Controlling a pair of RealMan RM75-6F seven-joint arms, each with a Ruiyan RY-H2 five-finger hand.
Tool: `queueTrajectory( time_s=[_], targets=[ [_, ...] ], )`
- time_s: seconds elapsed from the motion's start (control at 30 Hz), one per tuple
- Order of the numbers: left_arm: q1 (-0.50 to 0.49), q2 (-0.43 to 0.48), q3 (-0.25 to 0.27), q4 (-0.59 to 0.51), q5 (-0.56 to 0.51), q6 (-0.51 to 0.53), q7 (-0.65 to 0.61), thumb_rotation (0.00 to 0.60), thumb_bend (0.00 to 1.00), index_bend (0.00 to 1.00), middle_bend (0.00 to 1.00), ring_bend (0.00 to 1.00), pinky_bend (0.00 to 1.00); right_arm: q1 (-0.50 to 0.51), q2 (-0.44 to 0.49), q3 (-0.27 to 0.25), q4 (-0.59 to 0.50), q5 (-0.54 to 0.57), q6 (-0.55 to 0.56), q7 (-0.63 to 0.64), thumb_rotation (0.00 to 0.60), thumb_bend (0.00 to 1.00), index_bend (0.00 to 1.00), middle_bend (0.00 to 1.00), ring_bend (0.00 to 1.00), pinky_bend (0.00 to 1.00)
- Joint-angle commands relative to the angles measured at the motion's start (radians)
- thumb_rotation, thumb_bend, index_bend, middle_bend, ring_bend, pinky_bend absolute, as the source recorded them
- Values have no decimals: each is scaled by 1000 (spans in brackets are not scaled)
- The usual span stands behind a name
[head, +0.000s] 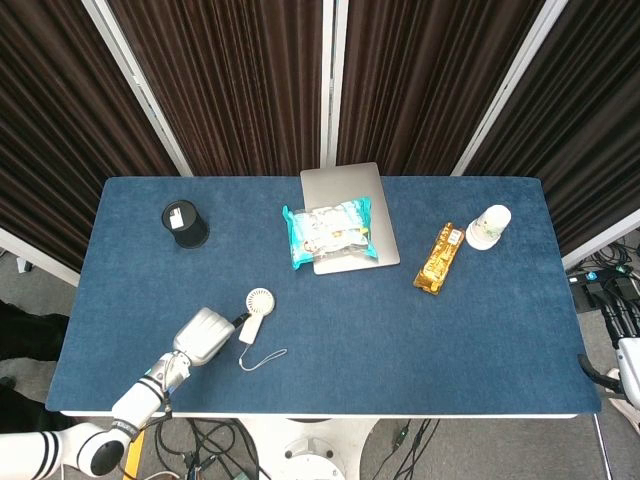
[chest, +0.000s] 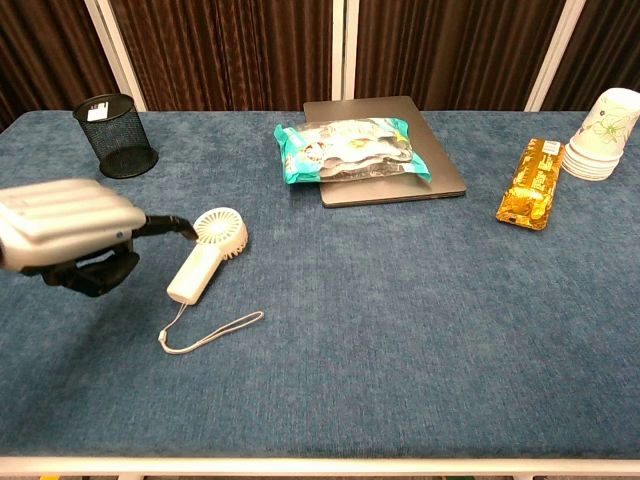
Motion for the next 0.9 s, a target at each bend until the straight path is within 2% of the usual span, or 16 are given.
queueTrajectory(
  time_s=[0.03,0.2,0.37,0.43,0.5,0.57,0.6,0.63,0.7,0.73,0.83,0.9],
  targets=[
    [19,32,-11,-35,55,58,-64,600,726,134,866,840,783,0,-1,0,-1,-1,-1,-3,600,203,0,0,0,0],
    [73,61,-20,-20,184,202,-209,600,726,134,865,840,783,2,1,1,-8,-2,-1,-8,600,203,0,0,0,0],
    [165,89,-40,82,258,403,-377,600,717,150,849,832,761,1,5,2,-19,-4,4,-11,600,202,0,0,0,0],
    [204,103,-55,136,256,472,-435,600,688,153,797,792,729,0,7,2,-26,-7,9,-12,600,203,0,0,0,0],
    [238,116,-73,170,231,519,-475,600,655,154,728,715,698,0,7,2,-30,-10,13,-15,600,203,0,0,0,0],
    [270,140,-81,199,204,543,-509,600,571,154,589,526,628,1,4,4,-34,-10,14,-20,600,203,0,0,0,0],
    [281,157,-79,201,185,536,-512,600,498,153,486,394,567,1,3,4,-36,-10,14,-22,600,203,0,0,0,0],
    [292,185,-74,194,160,516,-506,600,366,149,313,201,443,2,1,4,-41,-10,13,-26,600,203,0,0,0,0],
    [310,219,-70,173,135,505,-506,600,184,141,108,29,260,4,-1,4,-49,-14,14,-35,600,202,0,0,0,0],
    [320,233,-67,165,138,511,-511,600,104,138,49,1,185,5,-3,3,-55,-19,16,-43,600,203,0,0,0,0],
    [347,245,-56,175,160,536,-529,600,16,138,35,0,147,5,-5,-2,-65,-30,21,-62,600,203,0,0,0,0],
    [362,242,-51,187,178,559,-547,600,1,137,35,0,145,4,-6,-2,-63,-31,25,-68,600,203,0,0,0,0]
  ],
)
